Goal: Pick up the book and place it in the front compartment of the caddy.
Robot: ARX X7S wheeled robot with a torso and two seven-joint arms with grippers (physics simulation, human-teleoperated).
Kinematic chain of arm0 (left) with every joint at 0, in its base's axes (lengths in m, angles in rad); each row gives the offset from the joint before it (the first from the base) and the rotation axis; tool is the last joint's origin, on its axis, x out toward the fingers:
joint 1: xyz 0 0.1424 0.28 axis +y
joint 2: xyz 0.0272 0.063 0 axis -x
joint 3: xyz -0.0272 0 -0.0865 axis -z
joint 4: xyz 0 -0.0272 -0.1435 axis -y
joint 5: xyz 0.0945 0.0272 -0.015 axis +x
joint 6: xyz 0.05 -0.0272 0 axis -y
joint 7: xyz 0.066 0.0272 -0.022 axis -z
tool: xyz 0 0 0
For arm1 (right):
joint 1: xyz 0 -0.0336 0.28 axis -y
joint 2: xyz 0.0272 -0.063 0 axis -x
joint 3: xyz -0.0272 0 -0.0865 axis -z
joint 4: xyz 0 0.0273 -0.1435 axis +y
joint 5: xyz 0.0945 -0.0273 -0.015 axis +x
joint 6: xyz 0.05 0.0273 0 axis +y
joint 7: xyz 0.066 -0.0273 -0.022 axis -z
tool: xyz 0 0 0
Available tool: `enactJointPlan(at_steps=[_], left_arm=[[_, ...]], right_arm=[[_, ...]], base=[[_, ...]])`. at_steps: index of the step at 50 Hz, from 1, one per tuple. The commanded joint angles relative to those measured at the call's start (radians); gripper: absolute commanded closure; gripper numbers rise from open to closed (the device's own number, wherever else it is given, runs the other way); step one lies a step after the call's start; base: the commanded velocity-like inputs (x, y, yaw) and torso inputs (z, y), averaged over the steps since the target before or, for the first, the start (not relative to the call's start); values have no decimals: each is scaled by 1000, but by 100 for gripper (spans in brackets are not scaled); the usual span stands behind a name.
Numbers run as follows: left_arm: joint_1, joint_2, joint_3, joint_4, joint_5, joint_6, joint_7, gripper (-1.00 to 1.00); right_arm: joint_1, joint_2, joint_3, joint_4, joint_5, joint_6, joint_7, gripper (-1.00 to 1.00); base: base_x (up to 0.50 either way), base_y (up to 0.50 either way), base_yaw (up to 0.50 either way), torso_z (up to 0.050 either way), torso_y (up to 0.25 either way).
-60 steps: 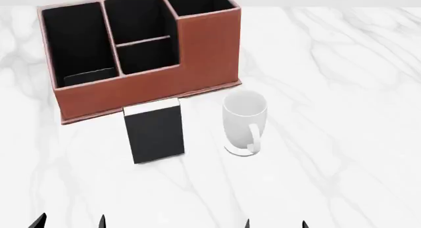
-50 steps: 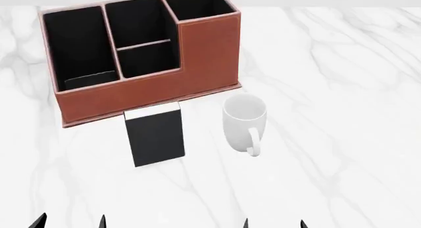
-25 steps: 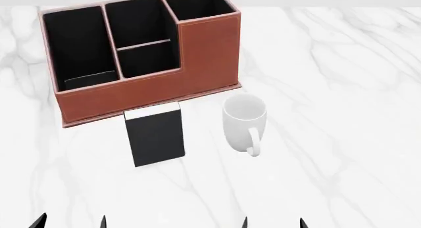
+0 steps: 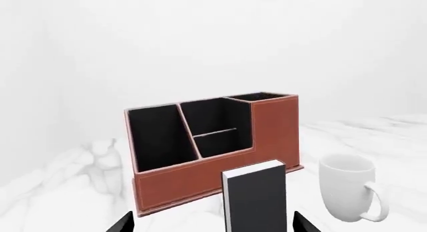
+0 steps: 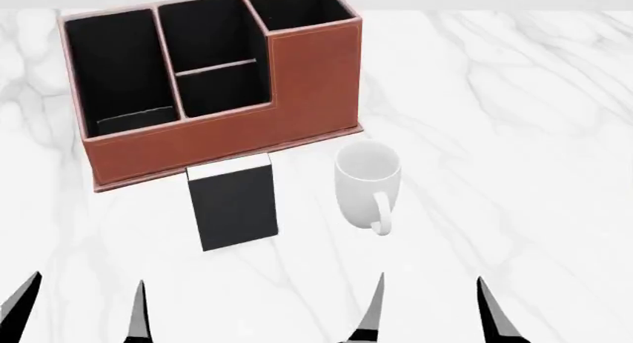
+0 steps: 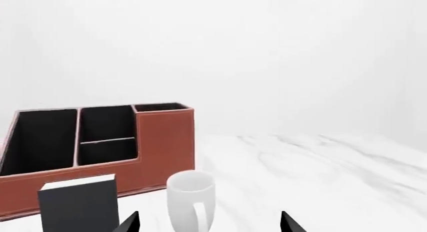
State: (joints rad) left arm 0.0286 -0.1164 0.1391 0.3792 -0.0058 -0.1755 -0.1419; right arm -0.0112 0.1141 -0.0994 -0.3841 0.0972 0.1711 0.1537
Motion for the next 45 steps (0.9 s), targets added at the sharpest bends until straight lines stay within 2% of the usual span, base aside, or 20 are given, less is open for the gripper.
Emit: enactJointPlan(at_steps=[1,10,22,23,45], left_arm=[[14,-23,12,273,1,-143,-15,-100],[2,-36,30,442,25,-249,-31,-100],[-7,-47,32,523,21,-309,-40,-100],[-16,-48,24,591,10,-360,-36,-100],[-25,-63,45,619,5,-386,-54,-100]], right_arm=[[10,33,-13,-287,8,149,31,-100],[40,52,-32,-452,6,258,48,-100],[59,61,-27,-529,8,338,82,-100],[-2,72,-22,-576,21,335,77,-100],[3,102,-31,-585,59,335,112,-100]], base=[[0,0,0,0,0],[0,0,0,0,0],[0,0,0,0,0],[500,0,0,0,0],[500,0,0,0,0]])
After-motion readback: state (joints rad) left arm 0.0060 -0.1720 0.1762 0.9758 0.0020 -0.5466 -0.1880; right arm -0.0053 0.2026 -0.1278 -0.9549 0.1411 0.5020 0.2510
